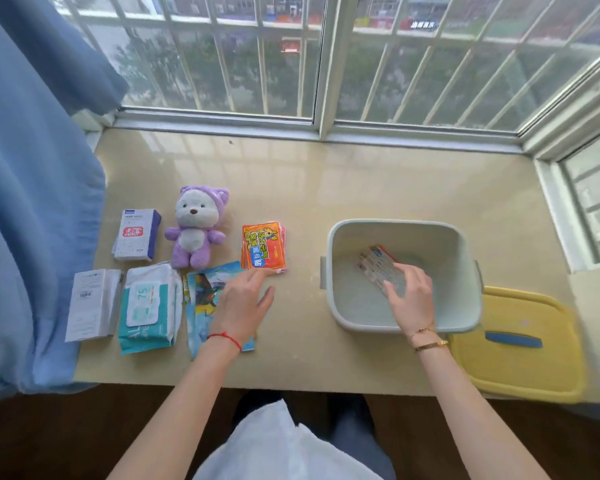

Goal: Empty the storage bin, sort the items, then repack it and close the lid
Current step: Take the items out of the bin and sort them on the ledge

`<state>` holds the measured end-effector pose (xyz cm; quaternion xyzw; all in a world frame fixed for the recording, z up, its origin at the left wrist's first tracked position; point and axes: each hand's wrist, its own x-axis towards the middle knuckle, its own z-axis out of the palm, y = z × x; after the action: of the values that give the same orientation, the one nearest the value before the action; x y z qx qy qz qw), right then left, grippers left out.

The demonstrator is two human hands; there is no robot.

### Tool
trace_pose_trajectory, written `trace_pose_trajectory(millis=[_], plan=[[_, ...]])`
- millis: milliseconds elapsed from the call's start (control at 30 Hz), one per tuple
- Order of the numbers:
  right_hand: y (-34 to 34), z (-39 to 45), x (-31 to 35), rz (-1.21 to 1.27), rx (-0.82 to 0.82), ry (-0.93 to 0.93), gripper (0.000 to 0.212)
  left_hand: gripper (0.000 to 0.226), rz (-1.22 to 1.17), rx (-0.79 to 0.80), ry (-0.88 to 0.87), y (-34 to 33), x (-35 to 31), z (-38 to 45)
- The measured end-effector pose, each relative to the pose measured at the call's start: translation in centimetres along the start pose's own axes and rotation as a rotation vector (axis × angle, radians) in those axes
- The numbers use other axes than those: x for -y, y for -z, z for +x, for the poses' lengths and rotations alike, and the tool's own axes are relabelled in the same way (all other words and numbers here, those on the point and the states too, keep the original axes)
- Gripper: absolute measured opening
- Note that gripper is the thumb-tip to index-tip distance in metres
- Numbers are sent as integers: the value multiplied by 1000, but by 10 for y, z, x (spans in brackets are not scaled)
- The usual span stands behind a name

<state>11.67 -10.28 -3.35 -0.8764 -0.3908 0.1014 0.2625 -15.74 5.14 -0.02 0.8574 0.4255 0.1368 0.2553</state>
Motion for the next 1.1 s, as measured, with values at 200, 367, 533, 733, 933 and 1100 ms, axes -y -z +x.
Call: trace_pose_trajectory(millis=[200, 367, 533, 733, 933, 1100], plan=[[26, 31, -79, -52, 133, -51, 41, 27, 7, -59, -2, -53, -74, 16], [14, 62, -115, -85, 306, -51, 50, 27, 16, -94, 88, -93, -117, 24], [-23, 99, -131, -144, 476, -59, 57, 28, 25, -111, 150, -118, -131, 34], [-73, 124, -137, -207, 562, -74, 55, 26, 49, -141, 184, -132, -119, 45], [-98, 130, -146, -236, 490, -49, 54, 27, 55, -154, 234, -140, -110, 43], [-103, 136, -146, -287, 533, -74, 47, 28, 49, -141, 268, -139, -109, 37]])
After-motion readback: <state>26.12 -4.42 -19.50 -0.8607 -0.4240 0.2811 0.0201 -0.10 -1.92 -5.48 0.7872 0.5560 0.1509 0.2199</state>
